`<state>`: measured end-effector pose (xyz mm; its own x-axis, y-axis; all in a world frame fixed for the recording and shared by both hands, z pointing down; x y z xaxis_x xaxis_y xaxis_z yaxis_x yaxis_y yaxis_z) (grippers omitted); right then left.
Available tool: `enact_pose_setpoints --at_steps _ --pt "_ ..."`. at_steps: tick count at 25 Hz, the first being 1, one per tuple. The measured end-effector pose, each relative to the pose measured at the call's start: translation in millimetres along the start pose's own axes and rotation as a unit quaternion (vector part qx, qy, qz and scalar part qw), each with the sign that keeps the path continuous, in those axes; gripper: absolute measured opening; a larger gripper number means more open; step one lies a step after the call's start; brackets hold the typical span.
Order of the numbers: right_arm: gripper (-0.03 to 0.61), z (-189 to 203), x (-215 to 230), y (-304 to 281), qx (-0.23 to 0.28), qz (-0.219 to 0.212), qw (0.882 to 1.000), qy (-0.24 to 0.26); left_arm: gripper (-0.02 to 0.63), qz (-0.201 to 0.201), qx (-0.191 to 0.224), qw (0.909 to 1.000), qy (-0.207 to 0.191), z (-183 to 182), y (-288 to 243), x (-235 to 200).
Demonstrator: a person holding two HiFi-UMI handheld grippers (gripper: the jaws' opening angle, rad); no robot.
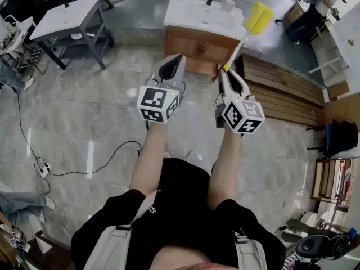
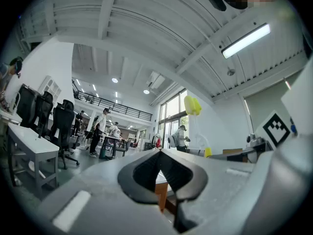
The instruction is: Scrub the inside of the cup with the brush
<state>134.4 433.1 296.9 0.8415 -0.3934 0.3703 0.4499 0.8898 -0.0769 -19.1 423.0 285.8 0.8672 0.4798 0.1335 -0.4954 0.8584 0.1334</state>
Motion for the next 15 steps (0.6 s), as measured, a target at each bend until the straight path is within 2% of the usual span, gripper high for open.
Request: enact_pose_setpoints --at_steps 15 --pt "0.051 1.1 5.0 -13.8 -0.003 -0.001 1.0 -0.009 -0.006 -0.006 -0.008 0.9999 0.007 13.7 -2.8 -21.8"
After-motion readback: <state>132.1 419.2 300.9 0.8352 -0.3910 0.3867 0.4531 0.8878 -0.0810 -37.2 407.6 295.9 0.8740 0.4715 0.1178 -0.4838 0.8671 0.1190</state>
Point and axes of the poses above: the fingertips, and each gripper's own axes: y backward along the fingers, x to its right, z out of its underside, the point moved 2 cm from there along y, backward along the fingers, and after that the axes turned 14 degrees about -y, right-handed, at the moved point
